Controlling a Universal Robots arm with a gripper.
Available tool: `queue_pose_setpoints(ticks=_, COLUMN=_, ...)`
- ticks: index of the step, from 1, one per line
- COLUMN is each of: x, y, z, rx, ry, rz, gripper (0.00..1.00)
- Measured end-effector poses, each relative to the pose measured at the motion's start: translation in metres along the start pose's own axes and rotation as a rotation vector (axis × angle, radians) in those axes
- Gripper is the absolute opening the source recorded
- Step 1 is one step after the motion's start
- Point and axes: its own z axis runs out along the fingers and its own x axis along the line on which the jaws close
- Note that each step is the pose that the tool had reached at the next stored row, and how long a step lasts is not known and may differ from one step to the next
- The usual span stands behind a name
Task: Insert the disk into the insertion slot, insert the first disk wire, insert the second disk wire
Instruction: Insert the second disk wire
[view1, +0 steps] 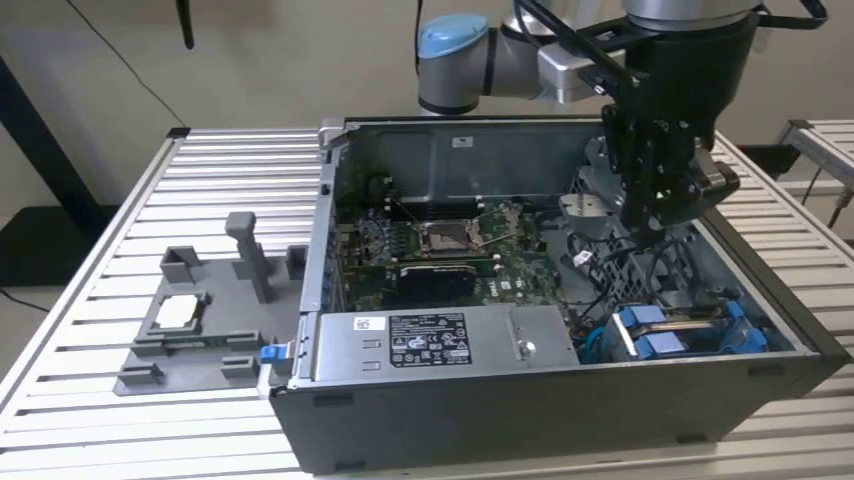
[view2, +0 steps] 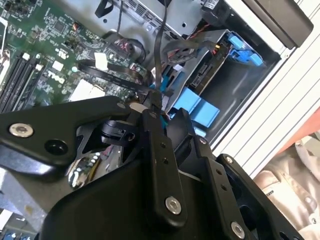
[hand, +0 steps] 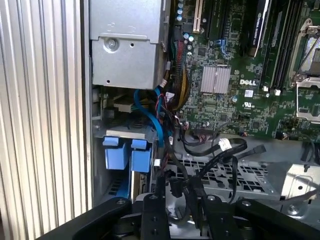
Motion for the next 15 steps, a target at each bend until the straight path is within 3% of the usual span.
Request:
queue_pose_setpoints(ticks=4, x=-0.0006, y=0.0022, z=0.0024, rx=0.0266, ry=0.0100, rz=-0.005, gripper=0.33)
queue_pose_setpoints(ticks=8, x=-0.0019, y=0.0065, z=0.0070, rx=0.0436, ry=0.0120, rz=-0.008, gripper=0.33)
queue_pose_setpoints(ticks=11, x=-0.0024, y=0.0077, z=0.0098, rx=0.0517, ry=0.0172, rz=-0.013, gripper=0.33)
queue_pose_setpoints(ticks=15, x=-0.0030, y=0.0087, z=0.0127, rx=0.0555, ry=0.0363, rz=-0.022, gripper=0.33)
